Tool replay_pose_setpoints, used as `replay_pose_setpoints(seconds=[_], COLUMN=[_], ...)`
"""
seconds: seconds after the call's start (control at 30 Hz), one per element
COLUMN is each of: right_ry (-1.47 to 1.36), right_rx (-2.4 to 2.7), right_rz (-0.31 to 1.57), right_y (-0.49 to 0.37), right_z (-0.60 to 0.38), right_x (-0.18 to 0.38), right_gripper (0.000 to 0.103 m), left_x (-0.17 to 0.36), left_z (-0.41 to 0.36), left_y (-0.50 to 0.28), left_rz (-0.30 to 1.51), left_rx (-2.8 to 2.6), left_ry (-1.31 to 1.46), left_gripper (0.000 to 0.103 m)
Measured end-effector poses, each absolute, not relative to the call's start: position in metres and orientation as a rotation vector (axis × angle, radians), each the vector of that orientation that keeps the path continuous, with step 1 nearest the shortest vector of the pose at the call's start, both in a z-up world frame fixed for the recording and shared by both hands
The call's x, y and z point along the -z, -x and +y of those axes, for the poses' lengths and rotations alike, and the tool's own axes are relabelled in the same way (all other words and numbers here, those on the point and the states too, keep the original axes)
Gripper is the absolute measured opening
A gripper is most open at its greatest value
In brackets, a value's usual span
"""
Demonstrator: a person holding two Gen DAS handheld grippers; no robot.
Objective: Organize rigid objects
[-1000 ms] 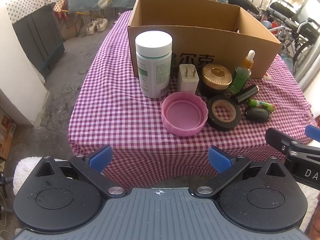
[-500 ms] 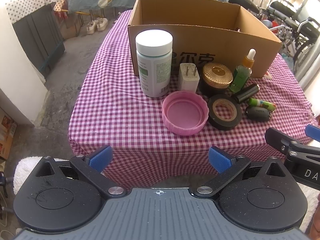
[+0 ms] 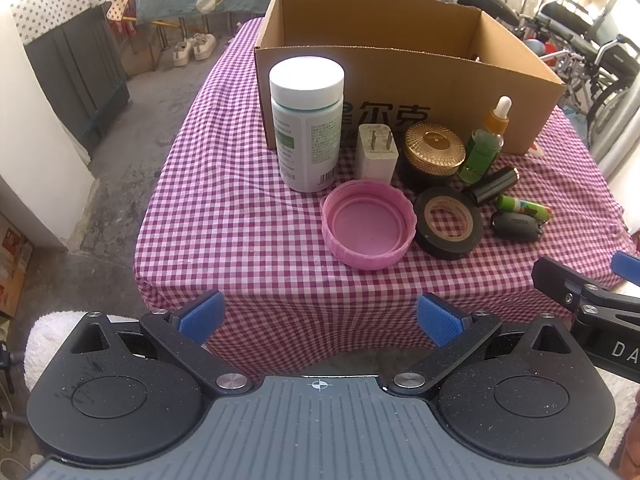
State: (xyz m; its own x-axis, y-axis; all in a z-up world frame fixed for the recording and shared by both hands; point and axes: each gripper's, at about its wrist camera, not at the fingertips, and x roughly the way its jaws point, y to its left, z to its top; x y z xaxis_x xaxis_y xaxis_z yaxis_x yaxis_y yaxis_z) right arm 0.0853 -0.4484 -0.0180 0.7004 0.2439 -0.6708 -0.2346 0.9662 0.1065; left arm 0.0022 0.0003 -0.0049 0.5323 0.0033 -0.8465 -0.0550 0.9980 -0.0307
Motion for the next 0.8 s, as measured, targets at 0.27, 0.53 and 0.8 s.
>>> replay_pose_setpoints(seconds=[0.27, 0.53, 0.8], right_ry=[-0.069, -0.174, -0.246], right_rx=[-0.241, -0.217, -0.193], right_rz=[0.7, 0.731, 0.73], right_y=[-0.09, -0.094, -0.106], right_z=[-0.473, -0.492, -0.517], right_x=[0.019, 0.025, 0.033], right_gripper=[0.103, 0.103, 0.103], left_x=[0.006, 0.005, 0.003], left_z=[-0.012, -0.024, -0.037], left_y=[-0.006, -0.013, -0.021], left_rz=[1.005, 0.945, 0.9], left_rx=[0.009, 0.148, 0.213], left_ry=[0.023, 0.035, 0.025], left_gripper=[0.103, 0.103, 0.103])
